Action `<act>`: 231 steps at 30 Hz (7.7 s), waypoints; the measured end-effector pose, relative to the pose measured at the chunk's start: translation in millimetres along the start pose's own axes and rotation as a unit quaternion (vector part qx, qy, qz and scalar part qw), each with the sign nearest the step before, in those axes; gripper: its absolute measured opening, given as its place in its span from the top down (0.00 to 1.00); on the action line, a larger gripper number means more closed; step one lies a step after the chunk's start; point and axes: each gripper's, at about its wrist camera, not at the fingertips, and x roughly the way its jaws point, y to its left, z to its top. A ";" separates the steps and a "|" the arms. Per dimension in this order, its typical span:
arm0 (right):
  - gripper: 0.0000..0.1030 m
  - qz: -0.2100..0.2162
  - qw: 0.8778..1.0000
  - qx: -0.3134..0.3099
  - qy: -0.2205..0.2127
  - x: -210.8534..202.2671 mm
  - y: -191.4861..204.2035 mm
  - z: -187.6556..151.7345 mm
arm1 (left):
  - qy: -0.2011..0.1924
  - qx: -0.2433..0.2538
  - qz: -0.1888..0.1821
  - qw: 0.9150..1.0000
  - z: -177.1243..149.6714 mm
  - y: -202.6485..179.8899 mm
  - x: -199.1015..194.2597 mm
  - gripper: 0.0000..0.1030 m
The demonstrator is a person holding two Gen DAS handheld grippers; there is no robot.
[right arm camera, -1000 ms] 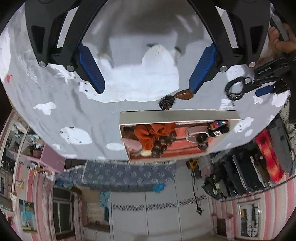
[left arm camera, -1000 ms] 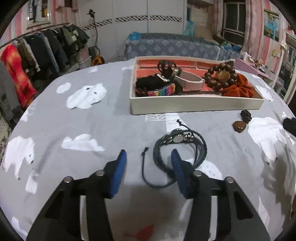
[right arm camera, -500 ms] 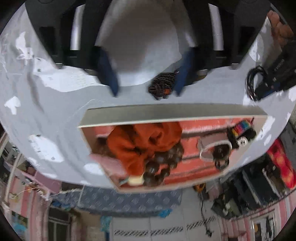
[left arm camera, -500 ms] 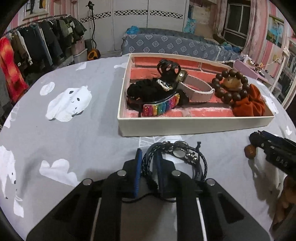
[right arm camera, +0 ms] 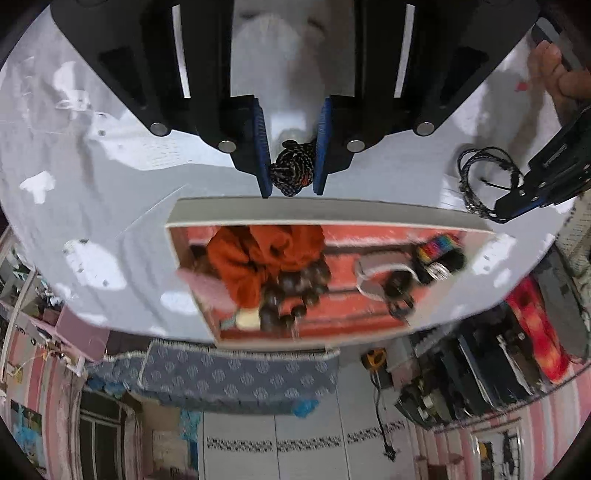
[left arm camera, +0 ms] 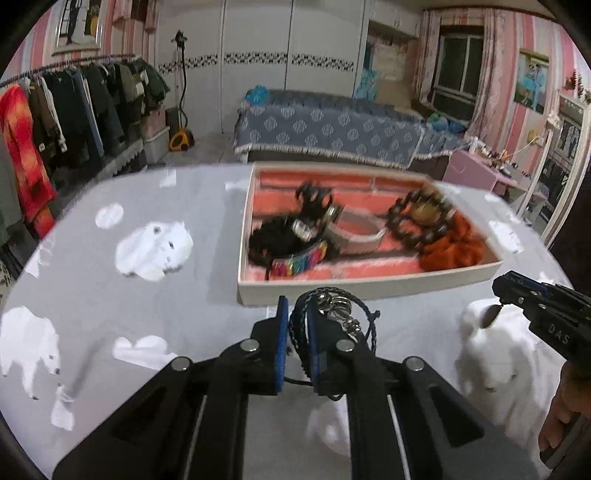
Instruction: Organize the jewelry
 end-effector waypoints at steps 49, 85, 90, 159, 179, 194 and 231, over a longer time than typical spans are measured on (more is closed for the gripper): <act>0.77 0.019 0.993 -0.022 -0.115 -36.6 -11.7 111.5 | -0.061 0.016 -0.013 0.998 109.4 -34.0 32.4 0.90; 0.43 -0.005 0.994 -0.019 -0.103 19.6 -18.7 98.3 | -0.007 0.006 0.011 1.000 73.5 3.0 74.5 0.42; 0.39 -0.005 0.992 -0.015 -0.122 -27.6 -23.2 60.2 | -0.048 -0.006 0.022 0.999 35.0 15.5 15.0 0.27; 0.05 -0.022 0.974 -0.025 -0.223 -119.8 5.4 -111.0 | -0.194 -0.003 0.072 0.978 -97.1 10.1 -106.9 0.04; 0.04 -0.023 0.974 -0.026 -0.223 -119.8 6.0 -111.3 | -0.195 -0.002 0.073 0.978 -97.4 10.1 -106.6 0.04; 0.04 -0.022 0.974 -0.025 -0.223 -119.8 5.9 -111.2 | -0.195 -0.002 0.073 0.978 -97.8 10.4 -106.8 0.04; 0.04 -0.022 0.974 -0.025 -0.223 -119.9 5.9 -111.0 | -0.194 -0.002 0.073 0.978 -97.6 10.4 -106.7 0.04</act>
